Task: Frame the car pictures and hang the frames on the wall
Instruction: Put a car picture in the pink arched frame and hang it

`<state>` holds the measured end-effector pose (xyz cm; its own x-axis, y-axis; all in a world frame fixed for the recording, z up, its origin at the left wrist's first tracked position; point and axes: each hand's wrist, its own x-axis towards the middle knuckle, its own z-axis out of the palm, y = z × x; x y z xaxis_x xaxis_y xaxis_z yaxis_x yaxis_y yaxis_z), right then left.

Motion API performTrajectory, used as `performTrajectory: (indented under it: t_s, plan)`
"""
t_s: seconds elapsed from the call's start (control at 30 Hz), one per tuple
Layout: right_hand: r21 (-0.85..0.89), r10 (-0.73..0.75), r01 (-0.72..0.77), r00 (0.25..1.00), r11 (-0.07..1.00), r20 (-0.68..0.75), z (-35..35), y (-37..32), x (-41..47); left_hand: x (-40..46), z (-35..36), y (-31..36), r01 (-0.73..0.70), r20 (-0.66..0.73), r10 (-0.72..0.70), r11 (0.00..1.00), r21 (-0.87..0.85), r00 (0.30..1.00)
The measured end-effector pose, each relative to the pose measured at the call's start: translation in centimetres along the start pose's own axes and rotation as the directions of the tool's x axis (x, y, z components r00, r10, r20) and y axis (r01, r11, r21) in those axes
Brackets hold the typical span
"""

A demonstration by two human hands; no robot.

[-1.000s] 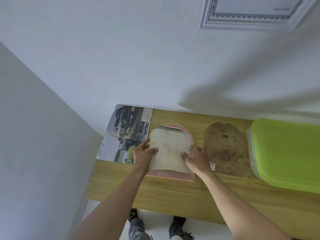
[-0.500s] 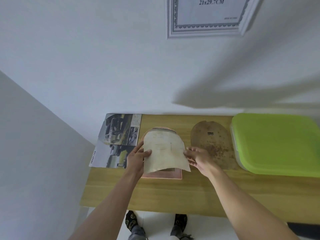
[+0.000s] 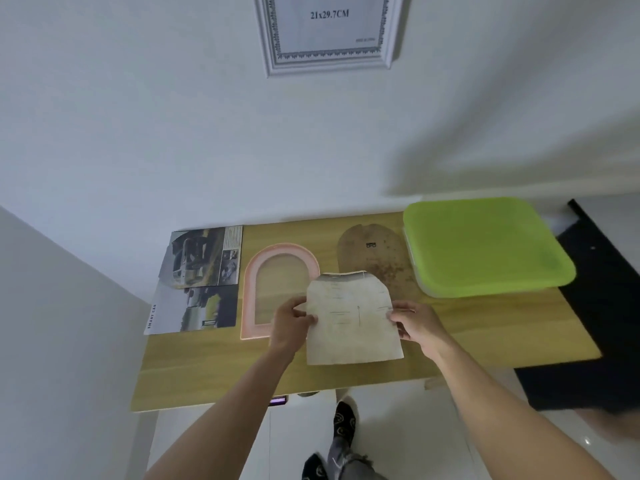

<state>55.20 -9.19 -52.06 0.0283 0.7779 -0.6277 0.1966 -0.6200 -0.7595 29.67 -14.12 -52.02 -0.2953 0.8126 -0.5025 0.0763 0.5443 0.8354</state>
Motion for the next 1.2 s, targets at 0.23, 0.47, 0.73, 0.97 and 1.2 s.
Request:
performTrajectory:
  t_s: [0.23, 0.47, 0.73, 0.97, 1.2]
  plan:
    - [-0.086, 0.039, -0.051, 0.990, 0.995, -0.135, -7.7, 4.5, -1.7, -1.9, 7.1, -1.3, -0.031, 0.141, 0.009, 0.987, 0.157, 0.990]
    - [-0.232, 0.026, -0.085, 0.969, 0.969, -0.246, -16.3, 7.7, -1.4, -3.5, 16.4, -1.2, -0.003, 0.258, -0.062, 0.970, 0.243, 0.964]
    - [-0.505, -0.113, -0.012, 0.970, 0.863, -0.215, -23.2, 9.1, 1.8, -4.8, 25.2, -0.5, -0.014, 0.175, -0.048, 0.941, 0.338, 0.983]
    - [-0.789, -0.255, 0.037, 0.955, 0.613, -0.153, -23.8, 8.6, 3.4, -6.2, 27.7, 0.1, -0.198, 0.163, 0.113, 0.548, 0.813, 0.980]
    - [-0.919, -0.359, 0.338, 0.899, 0.203, 0.251, -22.4, 9.1, 4.2, -5.4, 29.1, -1.3, -0.539, 0.511, 0.175, 0.197, 0.819, 0.841]
